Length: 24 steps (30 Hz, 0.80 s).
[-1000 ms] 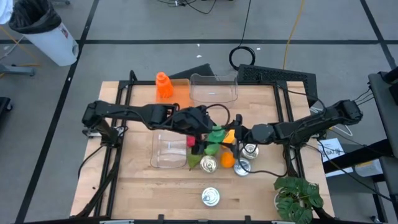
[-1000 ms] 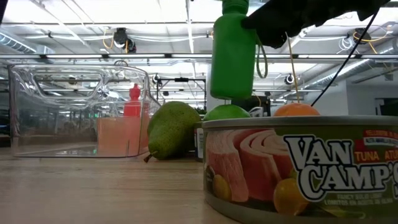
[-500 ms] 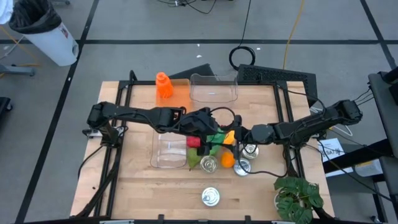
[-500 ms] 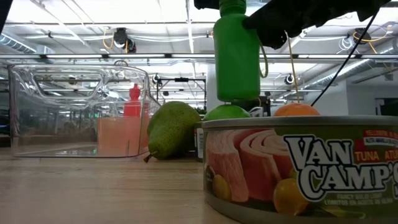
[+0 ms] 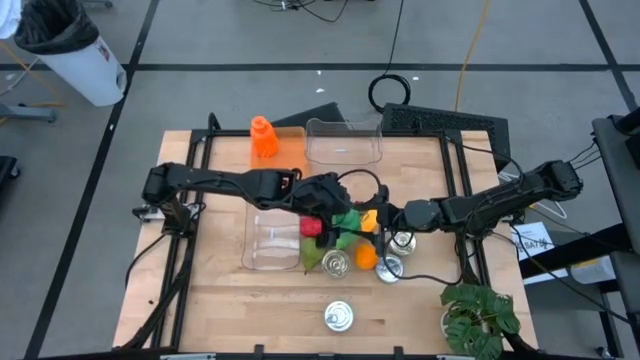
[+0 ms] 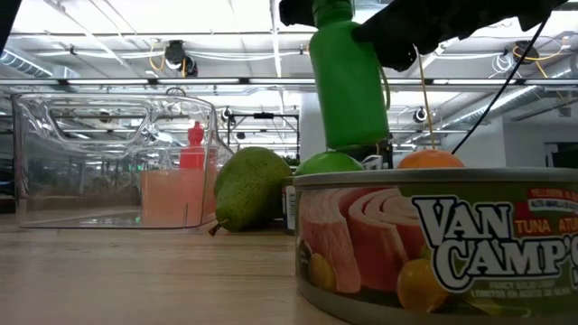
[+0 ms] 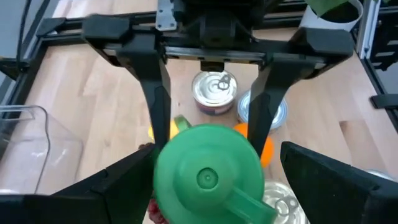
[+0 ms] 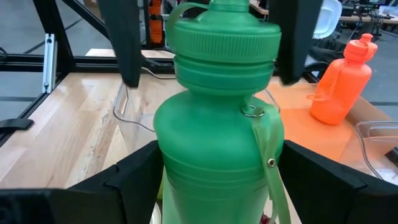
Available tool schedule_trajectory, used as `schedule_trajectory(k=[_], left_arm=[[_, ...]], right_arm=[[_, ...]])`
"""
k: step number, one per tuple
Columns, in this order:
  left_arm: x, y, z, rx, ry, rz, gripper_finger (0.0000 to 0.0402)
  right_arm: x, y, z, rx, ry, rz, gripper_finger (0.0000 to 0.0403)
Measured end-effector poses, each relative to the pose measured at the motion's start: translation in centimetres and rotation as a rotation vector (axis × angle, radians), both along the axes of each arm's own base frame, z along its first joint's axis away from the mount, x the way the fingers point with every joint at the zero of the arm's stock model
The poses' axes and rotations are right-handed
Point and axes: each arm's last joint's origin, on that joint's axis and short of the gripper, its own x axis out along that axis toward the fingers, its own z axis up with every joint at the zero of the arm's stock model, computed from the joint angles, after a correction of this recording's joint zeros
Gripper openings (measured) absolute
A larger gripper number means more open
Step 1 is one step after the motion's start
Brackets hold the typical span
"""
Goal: Pick & Place Food Item
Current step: Put the green tumbler into the orange bin
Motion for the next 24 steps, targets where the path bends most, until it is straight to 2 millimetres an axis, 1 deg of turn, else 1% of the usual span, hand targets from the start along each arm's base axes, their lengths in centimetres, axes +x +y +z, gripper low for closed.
schedule_trajectory(k=[4,6,9,12,13,20,22,24], left_arm=[[0.0,0.0,0.0,0.000,0.000,0.000,0.0346],[0.0,0.0,0.0,0.002,0.002,-0.002,0.0332],[-0.1,0.0,0.0,-0.001,0.007,0.002,0.0287],[-0.1,0.1,-0.1,-0.006,0.021,0.007,0.0229],[-0.1,0.1,-0.1,-0.006,0.022,0.008,0.0220],[-0.3,0.1,-0.1,-0.012,0.028,0.025,0.0220],[-0.8,0.4,0.3,0.014,0.040,0.058,0.0220],[-2.3,0.9,1.4,0.061,0.056,0.112,0.0220]], right_arm=[[0.0,0.0,0.0,-0.001,0.000,0.000,0.0288],[0.0,0.0,0.0,0.000,0.000,0.000,0.0288],[0.0,0.0,0.0,0.000,0.000,0.002,0.0288],[0.0,0.0,0.0,-0.003,0.004,0.006,0.0288],[0.0,0.0,0.0,-0.005,0.005,0.007,0.0288],[0.0,0.0,0.0,0.000,0.002,0.003,0.0288],[-0.1,0.0,0.1,-0.001,-0.005,-0.002,0.0288],[-0.3,-0.1,0.5,0.007,-0.020,-0.006,0.0288]])
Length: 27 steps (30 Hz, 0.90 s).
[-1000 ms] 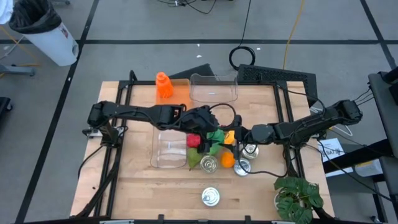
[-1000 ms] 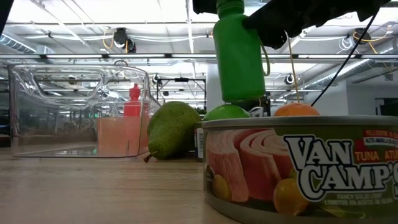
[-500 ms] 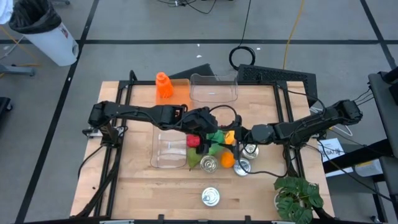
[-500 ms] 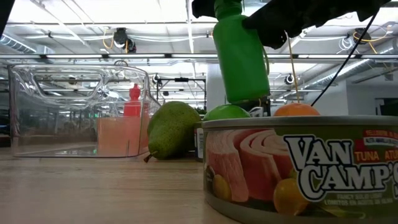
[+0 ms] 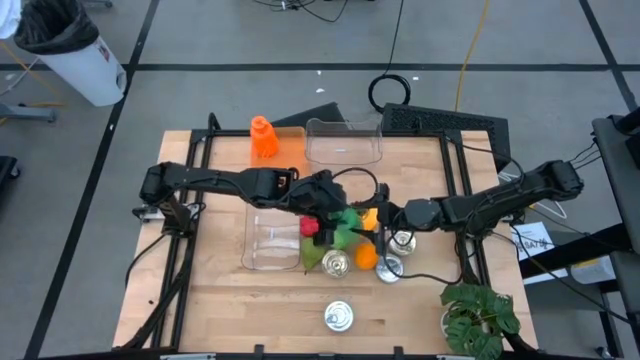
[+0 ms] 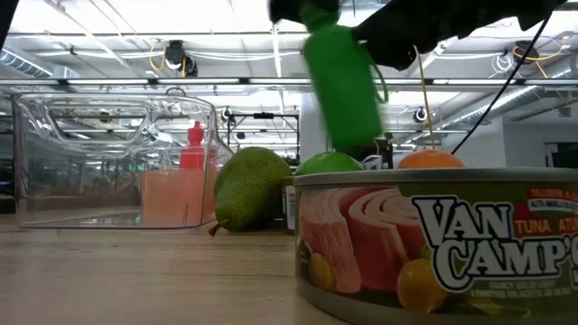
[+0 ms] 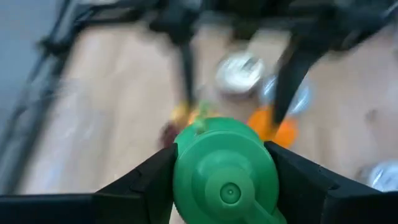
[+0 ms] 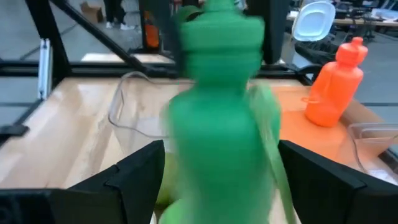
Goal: Pick & Place Food Item
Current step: Put the green tumbler into the orange bin
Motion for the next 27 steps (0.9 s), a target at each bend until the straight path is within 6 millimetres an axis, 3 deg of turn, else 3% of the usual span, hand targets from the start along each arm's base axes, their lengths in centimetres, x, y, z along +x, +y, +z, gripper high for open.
schedule_trajectory(k=[7,14,20,27], left_arm=[[-6.4,2.9,5.6,0.047,-0.069,0.180,0.0220],[-11.0,8.0,7.2,0.111,-0.023,0.446,0.0220],[-12.5,12.7,6.0,0.059,0.040,0.591,0.0220],[-12.5,16.2,0.8,-0.058,0.107,0.622,0.0220]], right_arm=[[-0.8,-0.1,1.0,0.019,-0.033,0.003,0.0288],[-0.9,0.1,1.1,0.021,-0.041,0.015,0.0288],[-0.9,0.1,1.1,0.020,-0.034,0.016,0.0288],[-1.0,0.1,1.0,0.029,-0.023,0.014,0.0288]])
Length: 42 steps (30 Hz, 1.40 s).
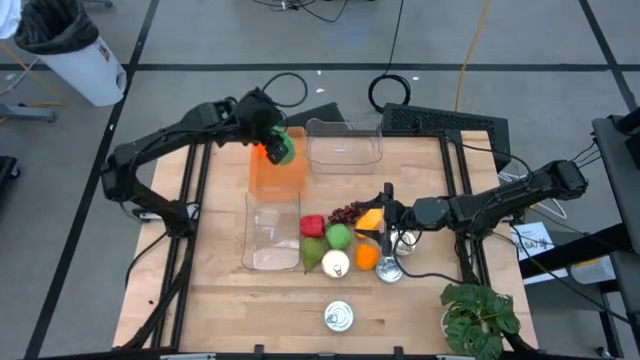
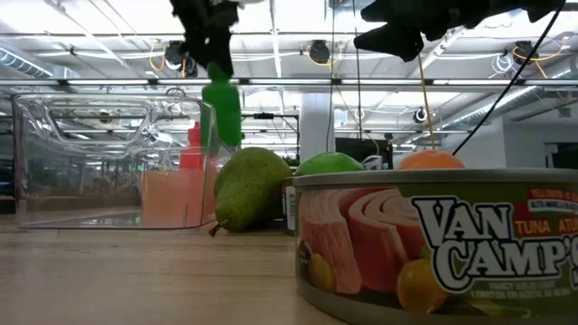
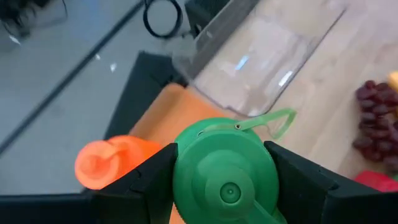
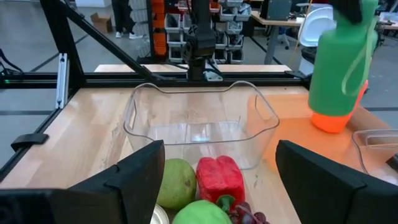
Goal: Pick & Place Food Item
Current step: Put the green tumbler into the orange bin, then put the blue and pink tuna can into the bottom transparent bin
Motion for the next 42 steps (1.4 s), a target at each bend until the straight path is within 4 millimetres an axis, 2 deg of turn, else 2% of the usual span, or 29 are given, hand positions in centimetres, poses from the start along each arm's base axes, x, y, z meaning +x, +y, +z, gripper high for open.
schedule_trajectory(k=[6,19,24,33,42], left_arm=[[-0.6,1.5,-3.6,-0.095,0.022,0.050,0.0220],[-0.9,1.7,-8.2,-0.158,0.044,0.085,0.0226],[-0.8,1.8,-8.3,-0.150,0.032,0.088,0.0231],[-0.8,1.8,-8.3,-0.148,0.034,0.088,0.0292],[-0.7,2.0,-7.7,-0.125,0.025,0.067,0.0321]], right_arm=[[0.0,0.0,-0.1,0.004,0.008,-0.001,0.0288],[0.0,0.0,-0.1,0.004,0.009,-0.001,0.0288],[0.0,0.0,-0.1,0.004,0.009,-0.001,0.0288],[0.0,0.0,-0.1,0.015,0.010,-0.003,0.0288],[0.0,0.0,-0.1,0.017,0.011,-0.003,0.0288]])
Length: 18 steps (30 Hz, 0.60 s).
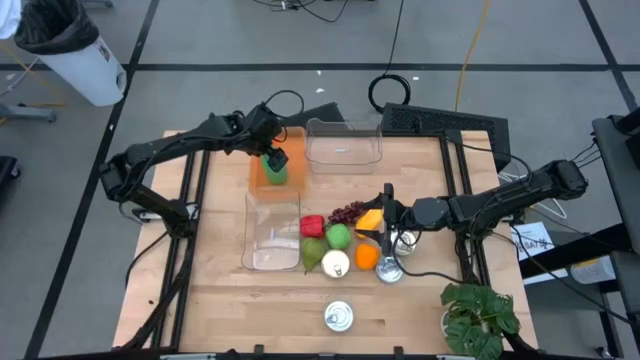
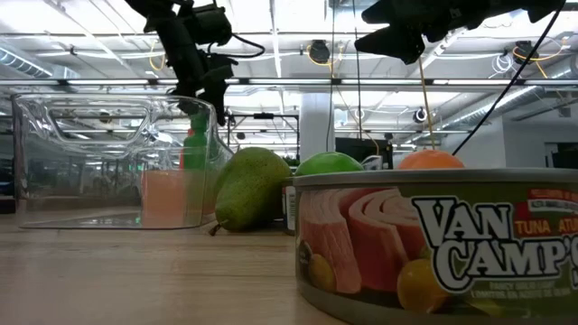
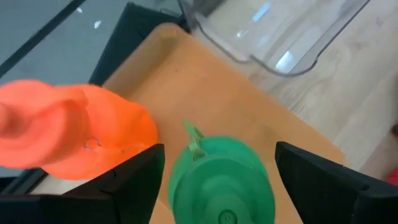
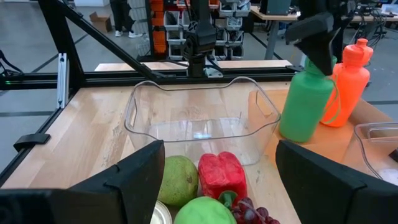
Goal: Pick & Place Food Item
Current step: Put the blue and pink tuna can into the bottom transparent bin
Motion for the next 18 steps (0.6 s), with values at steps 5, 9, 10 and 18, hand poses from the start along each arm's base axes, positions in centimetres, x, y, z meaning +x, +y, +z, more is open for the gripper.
schedule_trajectory(k=[5,9,10,18], left_arm=[[-0.4,-0.2,2.7,0.063,-0.061,-0.026,0.0324],[-1.2,-0.8,5.7,0.133,-0.126,-0.054,0.0316],[-1.6,-1.0,6.7,0.158,-0.144,-0.067,0.0314],[-6.2,-5.2,11.4,0.203,-0.194,-0.134,0.0301]], right_arm=[[0.0,0.0,0.0,-0.001,0.005,0.000,0.0288],[0.0,0.0,-0.1,-0.002,0.007,0.000,0.0288],[0.0,0.0,-0.1,-0.002,0.007,0.000,0.0288],[-1.0,-0.2,0.0,0.021,0.062,-0.011,0.0288]])
